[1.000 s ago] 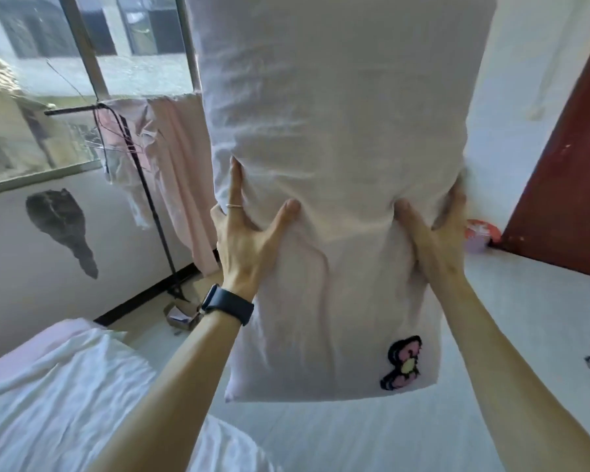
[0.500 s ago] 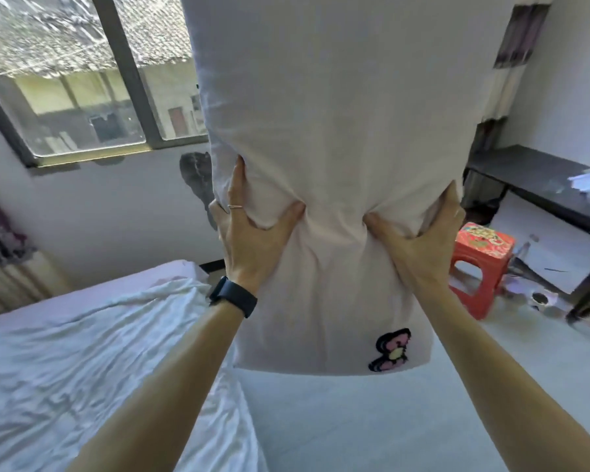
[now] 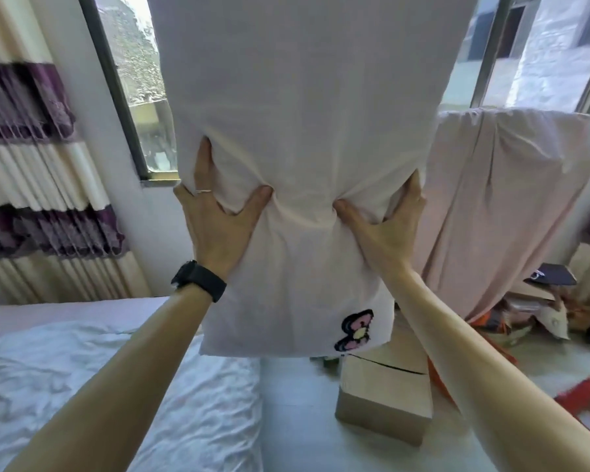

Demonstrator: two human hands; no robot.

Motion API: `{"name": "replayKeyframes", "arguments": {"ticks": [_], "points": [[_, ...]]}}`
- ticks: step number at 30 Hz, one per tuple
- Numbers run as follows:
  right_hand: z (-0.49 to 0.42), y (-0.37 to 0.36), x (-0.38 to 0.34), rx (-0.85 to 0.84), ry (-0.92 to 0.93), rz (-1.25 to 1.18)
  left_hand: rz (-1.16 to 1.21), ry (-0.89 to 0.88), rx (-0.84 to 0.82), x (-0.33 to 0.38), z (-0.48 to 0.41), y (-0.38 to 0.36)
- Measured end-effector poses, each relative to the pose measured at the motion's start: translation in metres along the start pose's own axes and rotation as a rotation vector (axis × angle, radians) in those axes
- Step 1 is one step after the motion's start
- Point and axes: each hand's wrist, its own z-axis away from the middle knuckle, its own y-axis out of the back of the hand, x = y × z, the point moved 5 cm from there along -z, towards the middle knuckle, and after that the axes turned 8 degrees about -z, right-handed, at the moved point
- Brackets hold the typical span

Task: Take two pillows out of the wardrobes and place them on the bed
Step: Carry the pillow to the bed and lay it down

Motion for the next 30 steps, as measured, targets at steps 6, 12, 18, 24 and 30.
{"name": "replayKeyframes", "arguments": {"ticks": [6, 12, 18, 24, 30], "points": [[-0.098, -0.074, 0.082, -0.035, -0.001, -0.105, -0.065, -0.023, 0.084, -0.045, -0.082, -0.065], [-0.195, -0.156, 0.170, -0.149, 0.002, -0.200, -0.139, -0.018, 0.206, -0.104, -0.151, -0.135], [-0.275, -0.242, 0.236, -0.290, -0.017, -0.283, -0.259, 0.014, 0.330, -0.152, -0.209, -0.183], [-0.324, -0.339, 0.289, -0.416, -0.051, -0.348, -0.367, 0.066, 0.427, -0.213, -0.266, -0.204], [-0.356, -0.457, 0.340, -0.498, -0.065, -0.389, -0.420, 0.075, 0.491, -0.302, -0.335, -0.211]]}}
